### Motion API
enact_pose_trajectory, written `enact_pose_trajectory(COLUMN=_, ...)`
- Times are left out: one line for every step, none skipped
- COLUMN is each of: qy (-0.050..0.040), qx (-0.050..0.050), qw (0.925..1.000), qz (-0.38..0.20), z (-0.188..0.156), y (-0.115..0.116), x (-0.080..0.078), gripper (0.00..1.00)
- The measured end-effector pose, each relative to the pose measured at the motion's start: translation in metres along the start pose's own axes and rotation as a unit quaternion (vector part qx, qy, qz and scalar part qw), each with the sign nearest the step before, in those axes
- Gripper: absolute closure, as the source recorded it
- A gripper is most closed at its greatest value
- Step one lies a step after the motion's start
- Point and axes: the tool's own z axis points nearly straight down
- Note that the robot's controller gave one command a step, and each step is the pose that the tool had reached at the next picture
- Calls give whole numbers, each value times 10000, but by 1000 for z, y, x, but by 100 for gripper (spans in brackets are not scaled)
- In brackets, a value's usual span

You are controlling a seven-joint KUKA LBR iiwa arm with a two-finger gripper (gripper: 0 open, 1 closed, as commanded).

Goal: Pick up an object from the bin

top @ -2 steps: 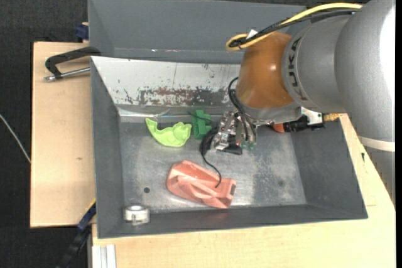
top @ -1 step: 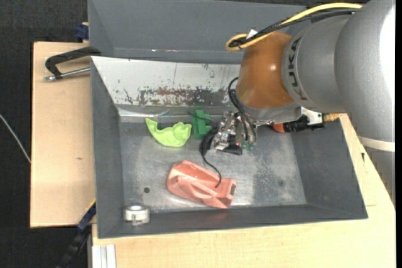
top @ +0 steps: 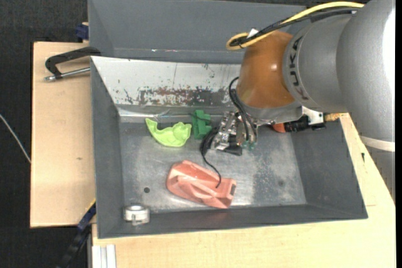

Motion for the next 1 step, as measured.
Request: enact_pose_trajectory(qy=-14, qx=-2, qw=10000, qz=-2, z=-11, y=0, x=-1, gripper=100)
